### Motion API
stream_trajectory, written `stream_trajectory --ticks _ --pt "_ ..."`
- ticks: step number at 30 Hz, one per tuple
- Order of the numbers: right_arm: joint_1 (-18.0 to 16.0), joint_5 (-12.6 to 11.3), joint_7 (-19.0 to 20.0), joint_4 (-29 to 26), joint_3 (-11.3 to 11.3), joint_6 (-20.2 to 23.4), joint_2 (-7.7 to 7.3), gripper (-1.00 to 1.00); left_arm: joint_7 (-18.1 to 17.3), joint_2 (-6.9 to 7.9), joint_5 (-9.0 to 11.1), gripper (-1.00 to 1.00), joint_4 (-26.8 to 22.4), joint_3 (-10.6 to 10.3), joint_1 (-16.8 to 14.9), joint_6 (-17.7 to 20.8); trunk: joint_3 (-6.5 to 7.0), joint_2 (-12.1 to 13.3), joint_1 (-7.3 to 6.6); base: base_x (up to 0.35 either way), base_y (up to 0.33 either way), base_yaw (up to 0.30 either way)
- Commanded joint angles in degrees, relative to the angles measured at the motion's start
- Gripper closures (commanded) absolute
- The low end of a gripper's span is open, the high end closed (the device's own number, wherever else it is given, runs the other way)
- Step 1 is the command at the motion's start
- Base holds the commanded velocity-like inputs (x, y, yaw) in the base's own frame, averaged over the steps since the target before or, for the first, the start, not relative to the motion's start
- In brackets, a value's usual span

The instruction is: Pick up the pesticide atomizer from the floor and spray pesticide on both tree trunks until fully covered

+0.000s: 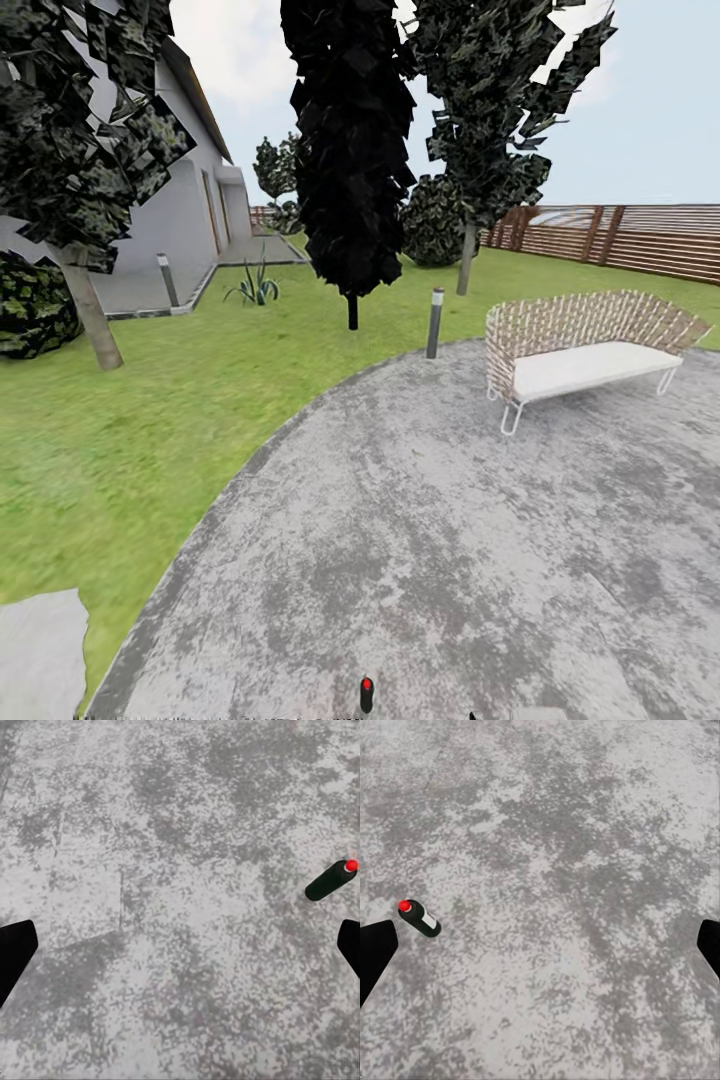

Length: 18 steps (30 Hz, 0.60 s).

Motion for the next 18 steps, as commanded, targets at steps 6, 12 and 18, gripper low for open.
stream_trajectory --ticks 6,12,18 --pt "-0.02 0.22 0.04 0.5 -0.02 -0.51 -0.16 -1.0 0.14 0.99 -0.15 -1.0 -0.18 0.41 0.25 -0.88 -0.39 0.0 0.0 0.0 0.0 0.216" --pt "-0.02 0.23 0.12 0.55 -0.02 -0.59 -0.2 -1.0 0.29 1.91 -0.08 -1.0 0.23 0.87 0.19 -0.99 -0.57 0.0 0.0 0.0 0.0 0.09" --pt "-0.73 0.11 0.8 -0.58 0.06 -1.15 -0.63 -1.0 0.27 1.77 0.16 -1.0 -1.0 0.55 -1.13 -2.31 -0.58 0.0 0.0 0.0 0.0 0.005"
